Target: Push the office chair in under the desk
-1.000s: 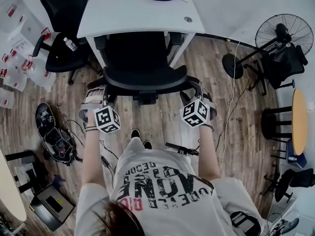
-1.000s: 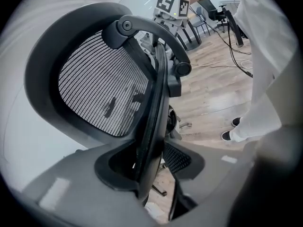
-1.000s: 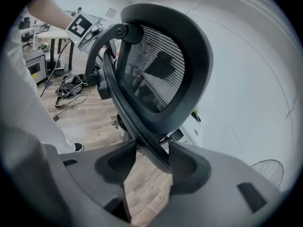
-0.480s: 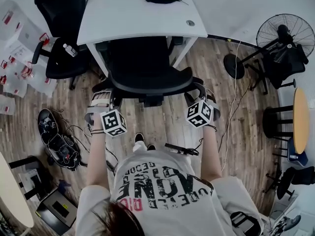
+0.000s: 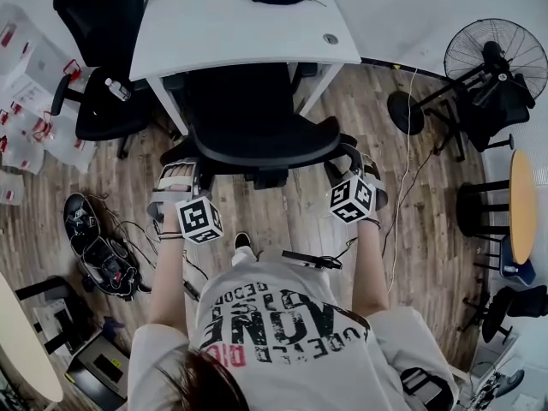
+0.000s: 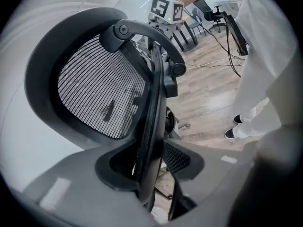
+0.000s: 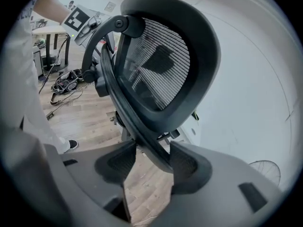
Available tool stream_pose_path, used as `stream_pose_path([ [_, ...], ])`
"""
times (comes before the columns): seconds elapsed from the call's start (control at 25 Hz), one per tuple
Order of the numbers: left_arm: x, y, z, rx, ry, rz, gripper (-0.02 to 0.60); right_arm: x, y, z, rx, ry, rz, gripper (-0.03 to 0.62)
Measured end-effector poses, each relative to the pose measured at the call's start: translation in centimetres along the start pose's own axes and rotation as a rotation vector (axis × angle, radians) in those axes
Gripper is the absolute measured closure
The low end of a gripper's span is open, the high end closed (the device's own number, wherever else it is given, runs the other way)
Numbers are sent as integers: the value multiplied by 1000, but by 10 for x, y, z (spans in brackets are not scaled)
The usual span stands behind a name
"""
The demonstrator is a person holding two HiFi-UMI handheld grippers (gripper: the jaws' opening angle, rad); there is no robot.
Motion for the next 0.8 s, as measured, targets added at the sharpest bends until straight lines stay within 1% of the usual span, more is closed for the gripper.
stream_pose_path([
  [0.16,1,1,0,2,-4,7,409,-1,0,-2,-10,-16,-16,401],
  [0.48,2,3,-1,2,-40,60,407,-4,2,-2,-2,-54,-55,390],
  [0.72,2,4,-1,7,-73,103,405,-5,7,-5,53,-90,-90,387],
  [0.8,2,4,-2,8,-76,110,405,-5,10,-3,59,-111,-86,385],
])
Point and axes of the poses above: the fingertips, and each gripper's own axes: y forward along the fingers, z to its left, x out of its top, the point moved 4 cm from there along -y, backward along the fingers, and after that the axes turned 13 degrees about -y, right-handed, at the moved point
